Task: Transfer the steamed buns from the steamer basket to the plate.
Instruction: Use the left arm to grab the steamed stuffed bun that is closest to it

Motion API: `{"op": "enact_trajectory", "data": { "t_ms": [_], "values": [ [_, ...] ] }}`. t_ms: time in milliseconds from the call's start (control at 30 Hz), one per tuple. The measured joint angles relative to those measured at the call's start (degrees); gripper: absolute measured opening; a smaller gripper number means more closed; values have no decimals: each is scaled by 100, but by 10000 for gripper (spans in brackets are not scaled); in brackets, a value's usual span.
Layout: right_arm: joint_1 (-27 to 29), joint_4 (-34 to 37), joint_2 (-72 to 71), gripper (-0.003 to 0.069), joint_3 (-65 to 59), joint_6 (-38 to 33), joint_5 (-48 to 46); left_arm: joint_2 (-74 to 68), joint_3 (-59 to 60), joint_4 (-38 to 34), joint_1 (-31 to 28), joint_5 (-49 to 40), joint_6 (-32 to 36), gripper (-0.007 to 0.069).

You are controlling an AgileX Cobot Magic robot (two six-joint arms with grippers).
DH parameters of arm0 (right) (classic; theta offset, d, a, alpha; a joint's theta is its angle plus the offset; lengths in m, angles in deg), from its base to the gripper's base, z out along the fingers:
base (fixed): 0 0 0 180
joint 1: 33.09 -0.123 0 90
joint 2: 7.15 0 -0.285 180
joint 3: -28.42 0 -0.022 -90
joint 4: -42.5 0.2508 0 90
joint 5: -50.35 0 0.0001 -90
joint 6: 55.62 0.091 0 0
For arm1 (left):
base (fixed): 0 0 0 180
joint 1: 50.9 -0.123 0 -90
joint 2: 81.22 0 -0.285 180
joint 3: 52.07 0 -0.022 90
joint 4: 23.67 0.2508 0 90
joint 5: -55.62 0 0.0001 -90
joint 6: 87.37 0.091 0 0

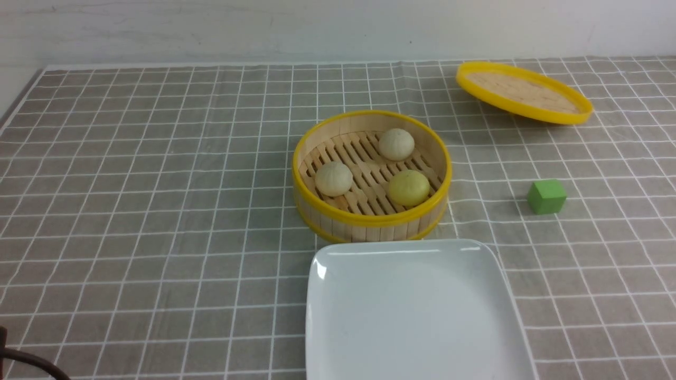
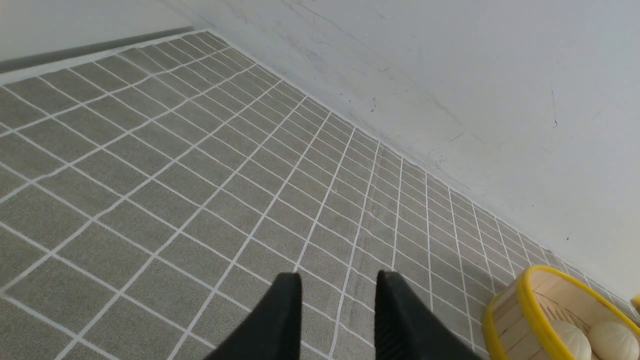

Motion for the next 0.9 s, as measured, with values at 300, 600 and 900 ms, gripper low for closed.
{"op": "enact_trajectory", "data": {
  "t_ms": [300,600,900],
  "values": [
    [0,0,0,240,0,-66,0,0,0,0,0,4,0,241],
    [0,0,0,240,0,-78,0,0,0,0,0,4,0,241],
    [0,0,0,240,0,-78,0,0,0,-16,0,4,-298,241]
  ]
}}
